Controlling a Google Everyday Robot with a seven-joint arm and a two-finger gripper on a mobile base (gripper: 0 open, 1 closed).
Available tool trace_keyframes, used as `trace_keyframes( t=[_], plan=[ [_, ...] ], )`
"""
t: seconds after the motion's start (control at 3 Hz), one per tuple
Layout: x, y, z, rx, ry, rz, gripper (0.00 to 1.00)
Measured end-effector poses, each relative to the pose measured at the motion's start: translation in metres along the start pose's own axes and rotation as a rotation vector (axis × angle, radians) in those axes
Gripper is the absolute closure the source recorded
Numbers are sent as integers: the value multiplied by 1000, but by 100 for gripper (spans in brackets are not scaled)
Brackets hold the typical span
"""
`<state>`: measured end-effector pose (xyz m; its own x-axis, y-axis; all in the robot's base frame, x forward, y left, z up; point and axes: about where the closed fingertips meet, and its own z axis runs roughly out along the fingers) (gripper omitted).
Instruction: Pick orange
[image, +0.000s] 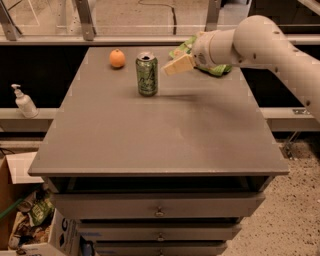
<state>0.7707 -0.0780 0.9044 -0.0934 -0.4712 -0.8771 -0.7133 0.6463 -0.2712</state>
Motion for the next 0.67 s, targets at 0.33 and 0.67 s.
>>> trace_keyframes(
  t=[0.33,0.67],
  plan=[
    [3,8,35,-17,-23,-4,0],
    [7,12,65,-24,-34,-8,0]
  ],
)
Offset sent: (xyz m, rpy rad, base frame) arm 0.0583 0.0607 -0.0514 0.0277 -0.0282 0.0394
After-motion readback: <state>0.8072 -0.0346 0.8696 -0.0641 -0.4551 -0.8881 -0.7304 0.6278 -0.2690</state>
